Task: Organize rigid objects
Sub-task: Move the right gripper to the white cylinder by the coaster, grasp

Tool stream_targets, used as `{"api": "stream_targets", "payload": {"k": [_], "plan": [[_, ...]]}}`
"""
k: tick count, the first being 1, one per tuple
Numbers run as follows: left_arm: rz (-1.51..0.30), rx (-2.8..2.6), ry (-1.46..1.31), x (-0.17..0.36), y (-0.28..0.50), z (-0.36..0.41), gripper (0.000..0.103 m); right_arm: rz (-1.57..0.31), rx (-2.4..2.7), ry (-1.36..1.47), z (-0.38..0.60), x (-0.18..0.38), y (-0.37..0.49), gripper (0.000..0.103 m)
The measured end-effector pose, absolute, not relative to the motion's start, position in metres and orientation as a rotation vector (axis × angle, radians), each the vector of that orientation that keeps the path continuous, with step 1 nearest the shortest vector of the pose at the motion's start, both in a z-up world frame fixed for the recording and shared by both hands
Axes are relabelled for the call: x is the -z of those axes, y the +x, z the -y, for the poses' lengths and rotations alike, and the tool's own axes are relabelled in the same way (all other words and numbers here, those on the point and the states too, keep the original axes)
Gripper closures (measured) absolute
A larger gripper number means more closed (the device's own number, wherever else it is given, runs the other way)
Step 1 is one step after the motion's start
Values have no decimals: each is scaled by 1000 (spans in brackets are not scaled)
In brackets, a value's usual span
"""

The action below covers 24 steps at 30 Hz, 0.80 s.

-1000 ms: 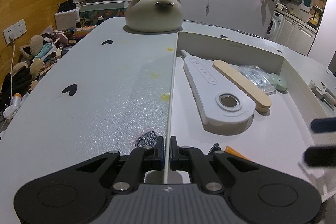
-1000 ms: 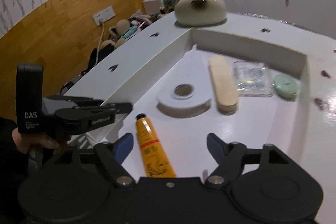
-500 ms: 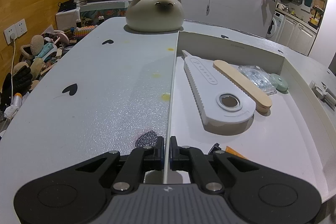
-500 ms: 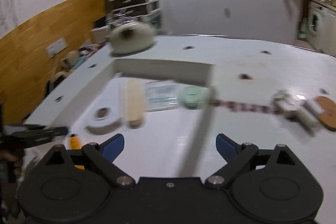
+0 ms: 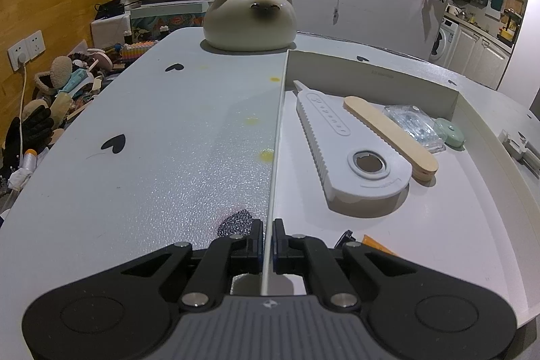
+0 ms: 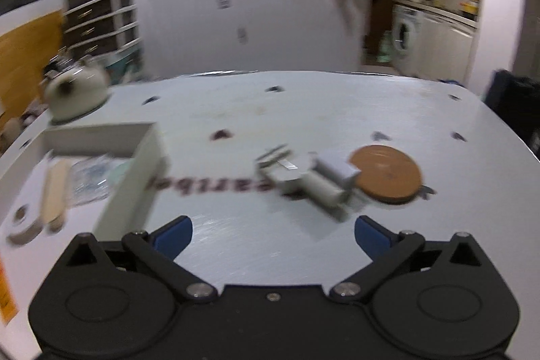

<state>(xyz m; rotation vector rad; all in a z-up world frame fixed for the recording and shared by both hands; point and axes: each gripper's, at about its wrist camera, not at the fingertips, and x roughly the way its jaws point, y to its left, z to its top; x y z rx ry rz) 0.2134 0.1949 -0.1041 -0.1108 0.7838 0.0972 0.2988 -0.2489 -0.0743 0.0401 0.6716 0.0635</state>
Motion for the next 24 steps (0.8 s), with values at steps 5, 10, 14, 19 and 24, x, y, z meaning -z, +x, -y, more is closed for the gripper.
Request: {"api": "stream_targets", "payload": {"k": [5, 10, 14, 19, 24], "plan": [[-784, -99, -110, 104, 214, -195, 99, -693, -3, 158, 263, 89, 320, 0], [-772, -116, -107, 105, 212, -193, 99, -695, 58, 257, 267, 103, 343, 0], [-772, -114, -110, 106, 212, -194, 99, -704, 119, 350, 270, 108, 361, 0], [-771, -109, -113, 106, 212, -194, 99, -714, 201, 432, 271, 112, 382, 3], [-772, -99, -116, 106, 212, -196, 99, -732, 252, 364, 267, 114, 399, 11]]}}
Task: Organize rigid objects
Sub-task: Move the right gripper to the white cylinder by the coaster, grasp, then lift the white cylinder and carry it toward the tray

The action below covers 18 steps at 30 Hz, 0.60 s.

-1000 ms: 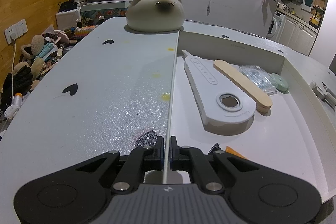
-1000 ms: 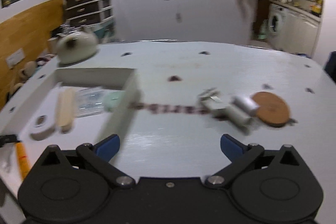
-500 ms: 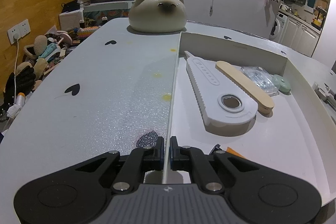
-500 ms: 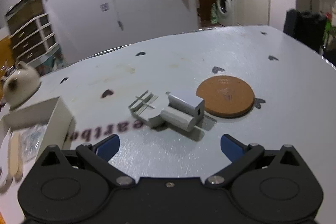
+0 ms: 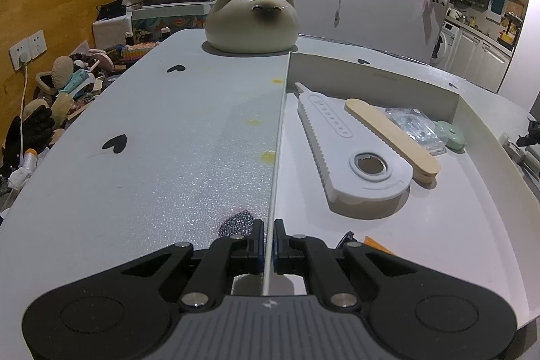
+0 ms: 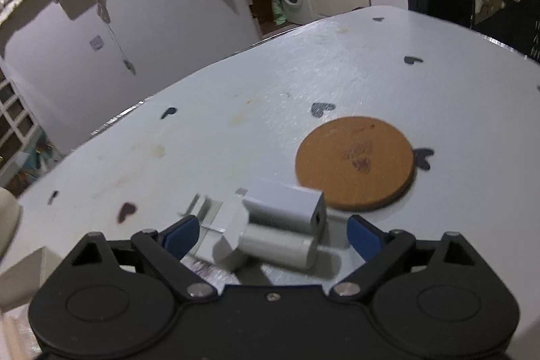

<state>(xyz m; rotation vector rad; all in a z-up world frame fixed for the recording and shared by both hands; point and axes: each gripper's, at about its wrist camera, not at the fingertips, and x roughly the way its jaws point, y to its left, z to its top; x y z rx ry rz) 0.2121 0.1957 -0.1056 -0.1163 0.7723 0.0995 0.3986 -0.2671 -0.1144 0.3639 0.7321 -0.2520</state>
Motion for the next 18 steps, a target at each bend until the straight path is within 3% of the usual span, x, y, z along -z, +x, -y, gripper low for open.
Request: {"api": "stream_targets", "payload": {"k": [5, 8, 11, 18], "plan": [[-769, -100, -119, 106, 212, -196, 99, -743, 245, 292, 264, 117, 401, 13], [-769, -101, -120, 106, 212, -196, 99, -722, 205, 288, 263, 116, 397, 29], [-768, -99, -121, 106, 212, -197, 99, -719, 183, 292, 262, 114, 392, 39], [-764, -104, -125, 106, 211, -196, 99, -728, 145, 303, 262, 113, 376, 39]]}}
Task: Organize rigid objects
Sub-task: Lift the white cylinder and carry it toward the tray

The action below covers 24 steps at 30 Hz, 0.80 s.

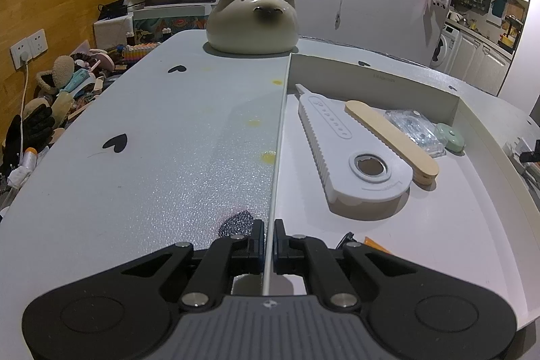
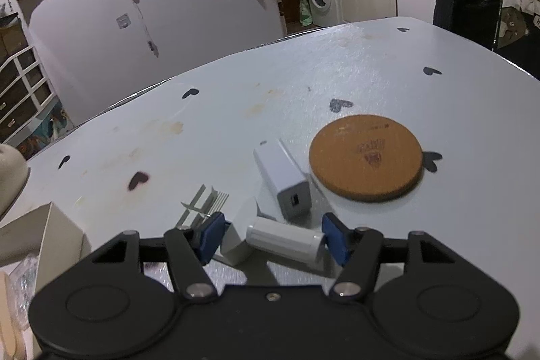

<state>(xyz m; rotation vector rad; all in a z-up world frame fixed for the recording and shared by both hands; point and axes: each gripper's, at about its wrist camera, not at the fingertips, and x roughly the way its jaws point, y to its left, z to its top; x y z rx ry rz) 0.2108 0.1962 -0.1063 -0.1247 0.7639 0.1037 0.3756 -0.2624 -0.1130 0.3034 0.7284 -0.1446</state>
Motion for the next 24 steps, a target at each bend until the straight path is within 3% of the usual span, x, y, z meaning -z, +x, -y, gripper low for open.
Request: {"api": "stream_targets", "payload": {"k": [18, 19, 20, 22, 23, 24], "plan": [[-758, -106, -141, 107, 210, -197, 99, -701, -83, 325, 230, 85, 328, 44], [-758, -107, -141, 107, 210, -197, 99, -692, -104, 318, 226, 80, 326, 57], [-758, -106, -142, 107, 210, -197, 99, -693, -128, 325, 222, 76, 326, 56], [-758, -107, -141, 107, 210, -197, 99, -690, -176, 349, 217, 68, 326, 92], [-758, -106, -141, 107, 210, -197, 99, -696, -187, 364, 216, 66, 326, 100], [-758, -106, -141, 107, 210, -197, 99, -693, -204, 373, 214, 63, 326, 100]]}}
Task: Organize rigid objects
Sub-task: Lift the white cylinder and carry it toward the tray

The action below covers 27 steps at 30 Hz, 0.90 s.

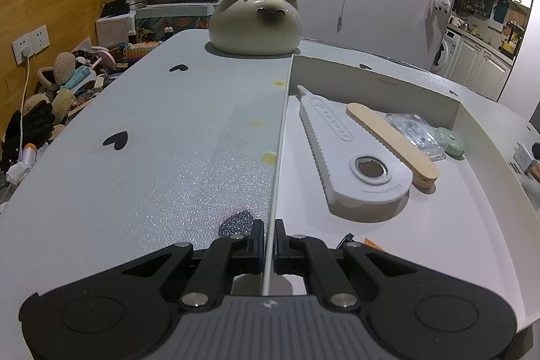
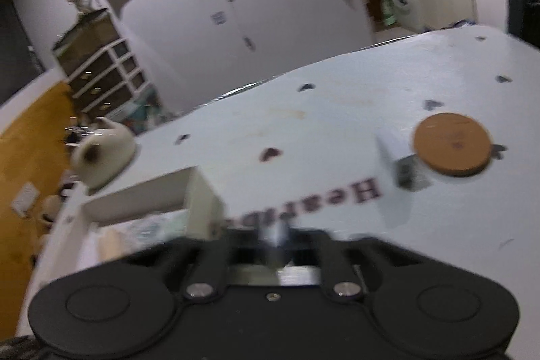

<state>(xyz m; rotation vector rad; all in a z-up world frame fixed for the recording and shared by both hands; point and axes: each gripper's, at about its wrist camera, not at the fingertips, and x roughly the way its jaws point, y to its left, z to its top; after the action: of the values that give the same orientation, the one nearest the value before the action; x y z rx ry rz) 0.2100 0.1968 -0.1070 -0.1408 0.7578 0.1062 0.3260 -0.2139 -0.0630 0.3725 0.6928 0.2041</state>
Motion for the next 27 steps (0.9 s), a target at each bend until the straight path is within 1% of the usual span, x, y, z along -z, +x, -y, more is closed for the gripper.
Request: {"api": "stream_targets", "payload": {"k": [4, 6, 7, 11, 12, 19, 23, 27], "plan": [[-758, -107, -141, 107, 210, -197, 99, -676, -187, 287, 202, 58, 324, 99], [-758, -107, -141, 107, 210, -197, 99, -685, -177, 301, 205, 61, 324, 93], [-758, -106, -140, 107, 210, -197, 99, -690, -174, 302, 207, 62, 322, 92], [-758, -105, -140, 107, 210, -196, 99, -712, -220, 280, 211, 67, 312, 76], [-757, -105, -140, 107, 210, -196, 99, -719, -242, 266, 211, 68, 308, 74], [-757, -104, -139, 107, 211, -196, 99, -788, -319, 113, 203, 83, 284, 68], [-758, -104, -139, 107, 211, -196, 99, -813, -349, 66, 197, 90, 280, 68], [-758, -104, -139, 107, 211, -195, 99, -827, -352, 15, 188, 95, 283, 71]]}}
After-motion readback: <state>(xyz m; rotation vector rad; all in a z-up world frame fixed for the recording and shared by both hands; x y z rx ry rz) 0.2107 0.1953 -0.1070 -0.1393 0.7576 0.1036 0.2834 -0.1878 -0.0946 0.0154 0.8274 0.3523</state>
